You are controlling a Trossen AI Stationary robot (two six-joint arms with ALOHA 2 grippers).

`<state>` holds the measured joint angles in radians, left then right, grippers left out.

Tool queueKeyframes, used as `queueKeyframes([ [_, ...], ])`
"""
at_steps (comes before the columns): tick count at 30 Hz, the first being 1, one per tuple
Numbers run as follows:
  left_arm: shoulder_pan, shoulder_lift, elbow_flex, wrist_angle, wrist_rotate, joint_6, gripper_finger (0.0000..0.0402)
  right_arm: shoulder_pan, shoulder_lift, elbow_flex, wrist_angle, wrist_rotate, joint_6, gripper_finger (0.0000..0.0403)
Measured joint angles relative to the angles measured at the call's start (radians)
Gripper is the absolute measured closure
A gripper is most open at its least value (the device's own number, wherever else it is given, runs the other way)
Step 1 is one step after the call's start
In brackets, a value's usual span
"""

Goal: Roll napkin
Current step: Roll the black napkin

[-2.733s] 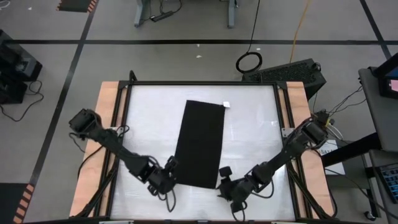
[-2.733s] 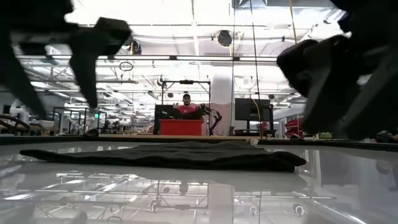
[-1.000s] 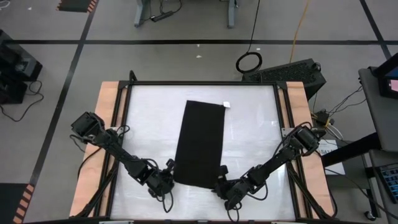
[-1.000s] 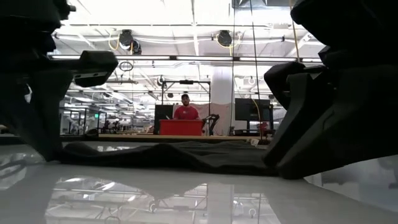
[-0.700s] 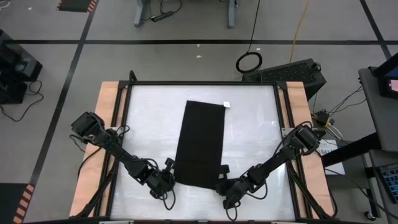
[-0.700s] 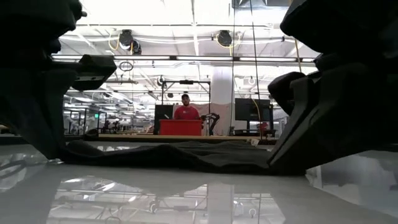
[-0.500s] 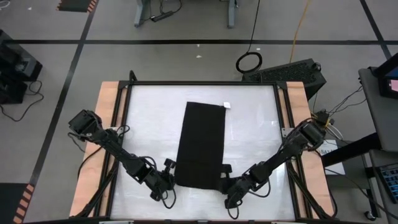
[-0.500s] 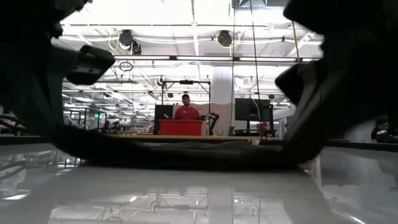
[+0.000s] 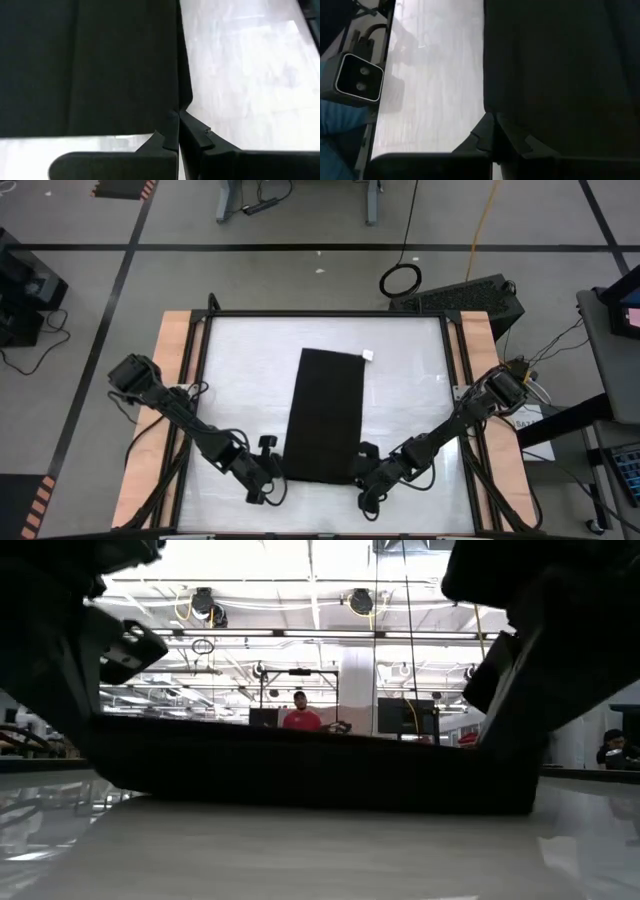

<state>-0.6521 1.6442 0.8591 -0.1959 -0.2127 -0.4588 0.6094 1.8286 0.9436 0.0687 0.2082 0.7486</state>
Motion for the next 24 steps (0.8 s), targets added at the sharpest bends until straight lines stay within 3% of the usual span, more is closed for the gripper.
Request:
queueKeyframes([
  [12,-0.016,0.084,0.001,0.043,-0.001,-0.161,0.04,-0.009,0.0,0.001,-0.031,-0.026,0.071,0.0403],
  [19,-0.037,0.084,0.001,0.14,0.004,-0.085,0.04,0.022,0.0,0.001,-0.035,-0.033,0.028,0.0403],
  [24,-0.037,0.085,0.001,0.147,-0.012,-0.041,0.04,0.038,0.0,0.001,-0.034,-0.042,-0.093,0.0394],
])
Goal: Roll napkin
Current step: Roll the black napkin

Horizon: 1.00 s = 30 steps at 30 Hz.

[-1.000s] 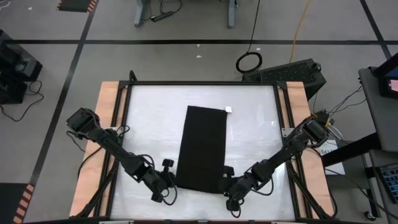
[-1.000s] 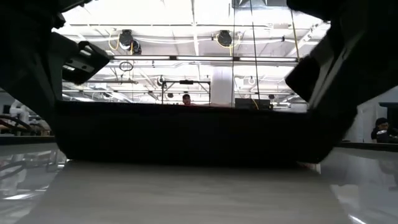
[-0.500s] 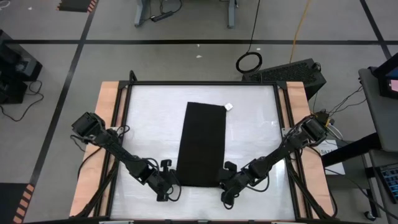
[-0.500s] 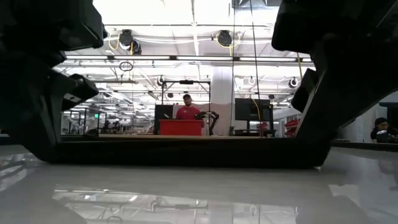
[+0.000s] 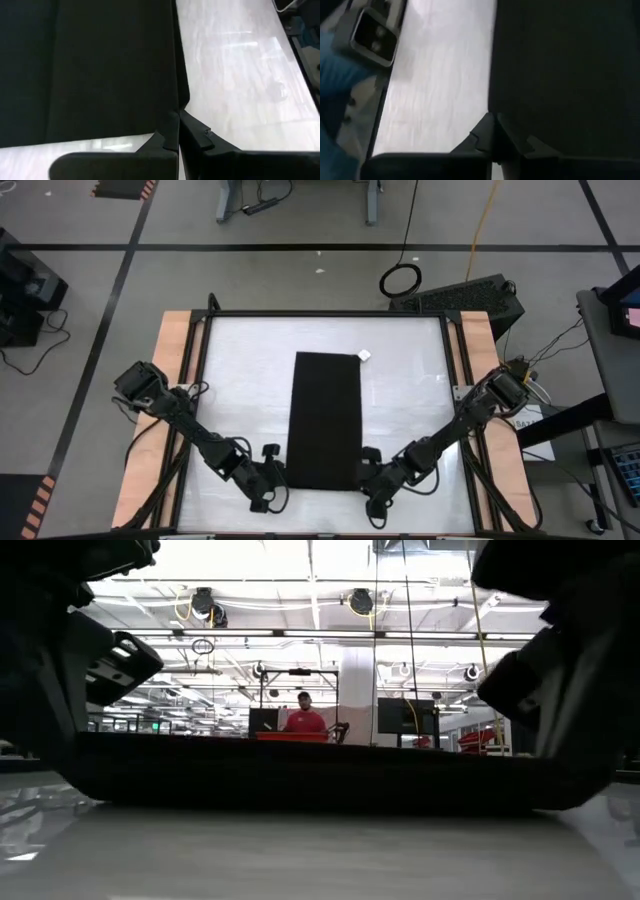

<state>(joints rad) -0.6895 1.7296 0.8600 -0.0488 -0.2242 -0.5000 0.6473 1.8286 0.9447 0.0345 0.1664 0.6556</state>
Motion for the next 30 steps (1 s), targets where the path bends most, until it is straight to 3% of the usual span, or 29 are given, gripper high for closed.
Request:
queueKeyframes([
  [6,0.0,0.003,0.0,-0.008,-0.003,0.085,0.04,0.028,0.0,0.0,-0.013,-0.006,-0.25,0.0346],
  [10,0.009,0.003,0.0,-0.007,0.027,0.095,0.04,0.047,0.0,0.0,-0.029,0.06,-0.381,0.0291],
  [16,0.02,0.003,0.0,-0.004,0.14,0.075,0.04,0.06,0.0,0.0,0.009,0.117,-0.361,0.0232],
  [21,0.027,0.003,-0.001,0.004,0.15,0.063,0.04,0.08,0.0,0.0,0.026,0.118,-0.281,0.0227],
  [30,0.057,0.002,-0.001,0.089,0.144,-0.02,0.04,0.095,-0.001,0.0,0.067,0.143,-0.279,0.0242],
])
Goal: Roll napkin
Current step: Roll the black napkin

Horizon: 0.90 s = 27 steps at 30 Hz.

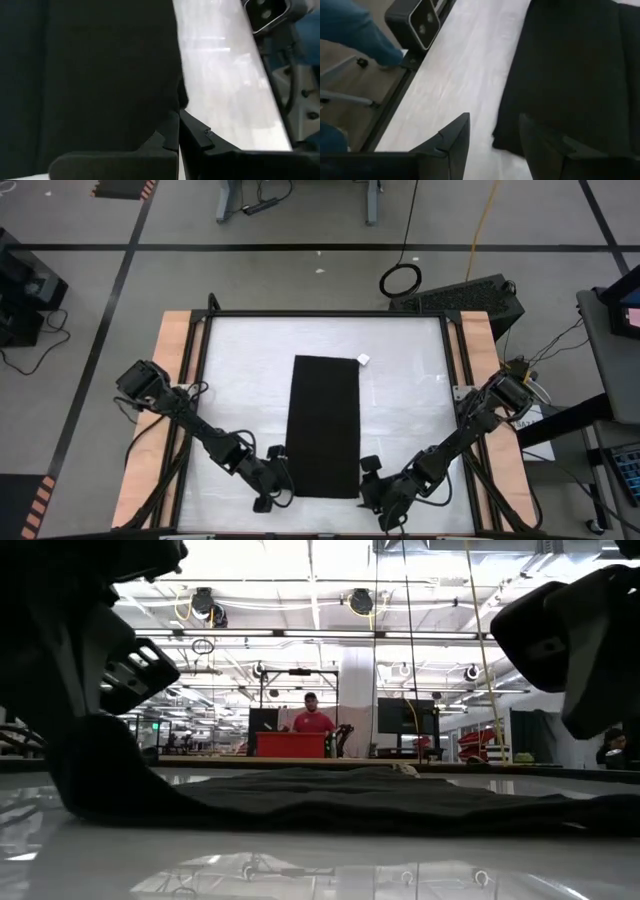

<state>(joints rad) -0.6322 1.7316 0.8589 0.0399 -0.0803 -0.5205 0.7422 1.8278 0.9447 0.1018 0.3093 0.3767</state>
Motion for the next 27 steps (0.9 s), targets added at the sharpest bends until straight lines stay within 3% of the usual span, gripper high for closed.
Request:
queueKeyframes([
  [12,-0.006,0.0,0.0,0.02,-0.009,-0.094,0.04,-0.001,0.007,0.0,-0.001,0.06,0.018,0.0243],
  [27,-0.051,-0.001,-0.003,-0.04,-0.089,-0.182,0.04,0.021,0.141,0.004,0.046,0.112,0.108,0.025],
])
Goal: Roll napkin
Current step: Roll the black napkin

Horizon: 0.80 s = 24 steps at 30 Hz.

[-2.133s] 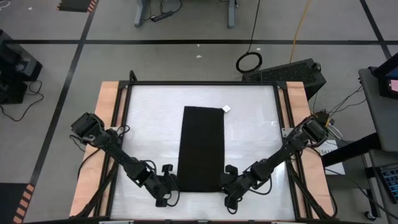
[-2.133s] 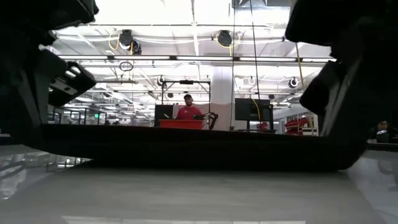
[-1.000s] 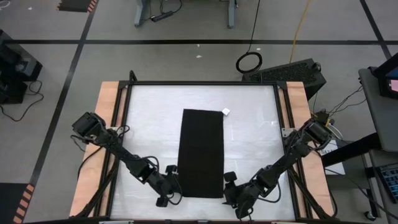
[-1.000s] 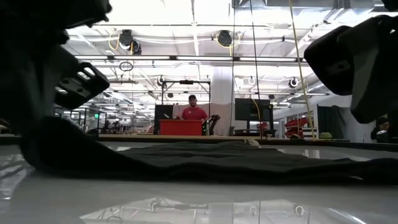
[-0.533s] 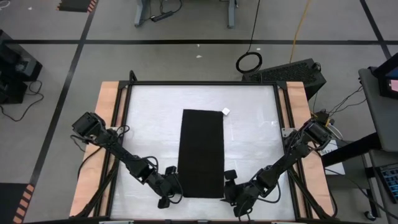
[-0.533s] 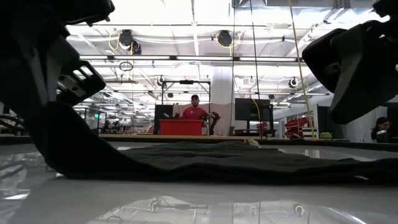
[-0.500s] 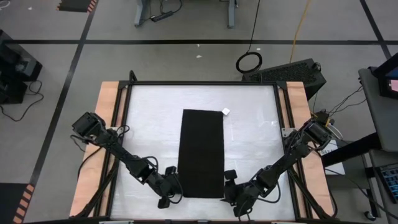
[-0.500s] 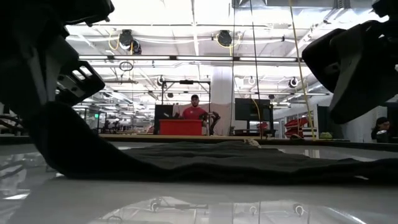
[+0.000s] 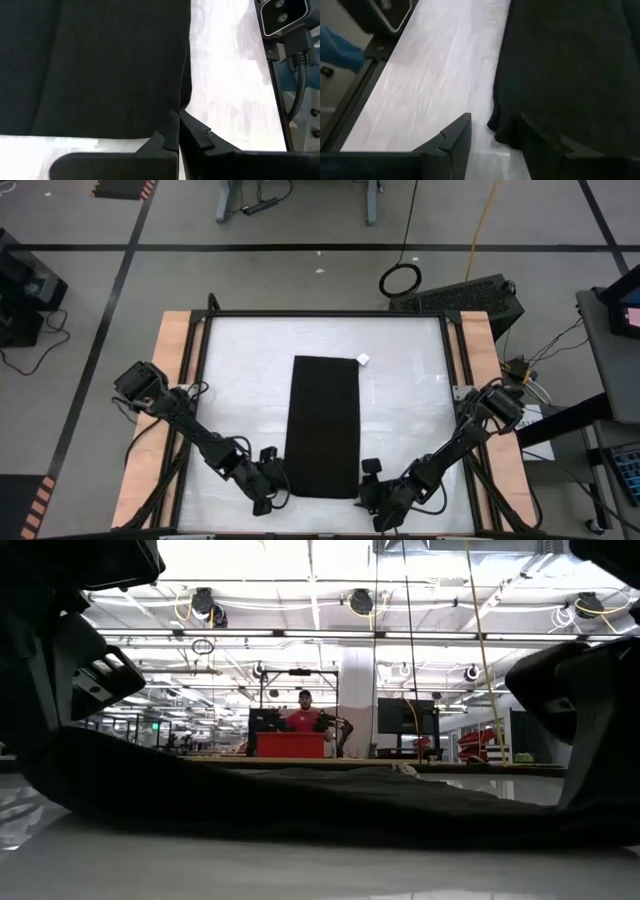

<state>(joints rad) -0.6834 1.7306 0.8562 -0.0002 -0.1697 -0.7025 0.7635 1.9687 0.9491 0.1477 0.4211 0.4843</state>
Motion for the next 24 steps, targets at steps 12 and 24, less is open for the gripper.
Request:
queueKeyframes([
  [12,-0.001,0.0,0.0,-0.09,0.003,-0.078,0.04,-0.007,0.009,-0.001,-0.016,-0.019,0.264,0.0393],
  [24,0.027,0.0,-0.139,0.27,0.167,-0.265,0.04,-0.021,-0.03,-0.005,0.059,-0.235,0.53,0.0401],
])
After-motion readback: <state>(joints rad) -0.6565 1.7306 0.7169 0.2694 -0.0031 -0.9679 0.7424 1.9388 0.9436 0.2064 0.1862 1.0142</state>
